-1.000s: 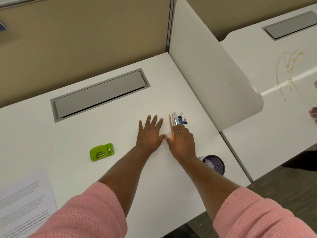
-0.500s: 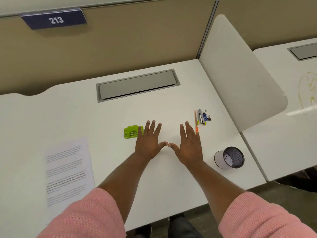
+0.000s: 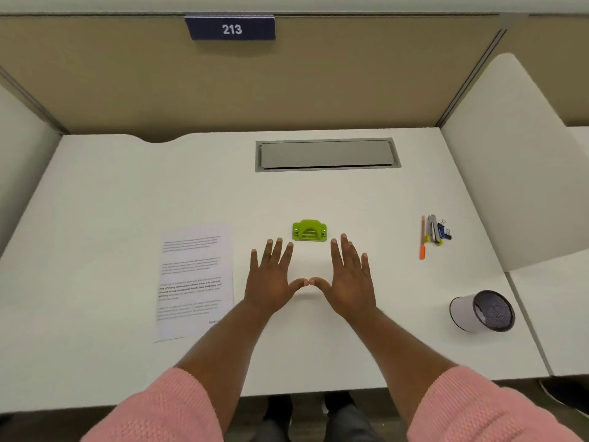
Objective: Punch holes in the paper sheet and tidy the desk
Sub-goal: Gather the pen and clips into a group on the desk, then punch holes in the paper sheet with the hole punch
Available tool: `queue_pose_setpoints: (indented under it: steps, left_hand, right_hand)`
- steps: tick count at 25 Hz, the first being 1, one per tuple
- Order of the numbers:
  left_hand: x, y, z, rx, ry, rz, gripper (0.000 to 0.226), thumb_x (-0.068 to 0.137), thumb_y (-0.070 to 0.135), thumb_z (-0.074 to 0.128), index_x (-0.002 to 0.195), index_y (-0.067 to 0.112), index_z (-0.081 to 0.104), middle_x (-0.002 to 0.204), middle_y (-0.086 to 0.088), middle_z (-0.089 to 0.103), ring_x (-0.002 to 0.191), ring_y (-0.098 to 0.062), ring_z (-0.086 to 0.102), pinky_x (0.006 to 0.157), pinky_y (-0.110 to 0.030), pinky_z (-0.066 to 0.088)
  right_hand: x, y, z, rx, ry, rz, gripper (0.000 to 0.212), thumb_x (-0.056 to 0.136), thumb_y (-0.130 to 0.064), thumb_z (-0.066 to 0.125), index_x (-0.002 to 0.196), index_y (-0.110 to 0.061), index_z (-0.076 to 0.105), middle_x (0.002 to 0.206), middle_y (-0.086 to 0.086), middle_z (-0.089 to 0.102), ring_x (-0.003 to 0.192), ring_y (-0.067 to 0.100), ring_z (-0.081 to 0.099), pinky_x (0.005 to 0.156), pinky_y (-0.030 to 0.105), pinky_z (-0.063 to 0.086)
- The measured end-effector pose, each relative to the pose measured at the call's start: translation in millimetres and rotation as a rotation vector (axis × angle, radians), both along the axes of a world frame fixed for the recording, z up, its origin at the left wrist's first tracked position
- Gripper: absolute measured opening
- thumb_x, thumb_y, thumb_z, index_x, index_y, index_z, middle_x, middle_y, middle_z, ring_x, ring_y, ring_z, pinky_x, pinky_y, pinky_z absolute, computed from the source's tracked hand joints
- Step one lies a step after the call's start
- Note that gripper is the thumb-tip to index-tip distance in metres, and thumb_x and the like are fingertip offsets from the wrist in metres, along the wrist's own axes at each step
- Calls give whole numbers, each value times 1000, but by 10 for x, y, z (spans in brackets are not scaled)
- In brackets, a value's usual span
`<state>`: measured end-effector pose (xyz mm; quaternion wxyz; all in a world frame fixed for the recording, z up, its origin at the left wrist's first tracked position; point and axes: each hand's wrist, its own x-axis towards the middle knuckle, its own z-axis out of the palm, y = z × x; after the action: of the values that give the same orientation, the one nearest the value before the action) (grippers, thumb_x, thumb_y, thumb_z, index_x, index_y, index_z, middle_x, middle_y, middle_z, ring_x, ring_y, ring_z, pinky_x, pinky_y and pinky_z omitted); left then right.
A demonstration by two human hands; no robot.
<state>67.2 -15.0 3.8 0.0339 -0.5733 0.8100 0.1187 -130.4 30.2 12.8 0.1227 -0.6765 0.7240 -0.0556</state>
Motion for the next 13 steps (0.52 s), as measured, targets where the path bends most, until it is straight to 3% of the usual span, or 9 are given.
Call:
queue_pose_setpoints:
  steps: [7,13]
  left_hand:
    - [719,211,-122,16,-22,143,101,81,88,16,159,25,5,167,-3,5,154,-23,0,122,-54,3]
    - [1299,397,-177,8,-21,331,109,77,90,28,159,21,9,167,-4,10,154,-24,4,121,-54,3]
  right_hand:
    - [658,-60,-113,29,7,146,104,85,-87,19,161,-17,10,170,7,7,156,24,12,125,53,11]
    - [1222,-133,-221,49,-21,272,103,85,-87,21,161,-18,10,170,5,2,156,24,11,125,53,12]
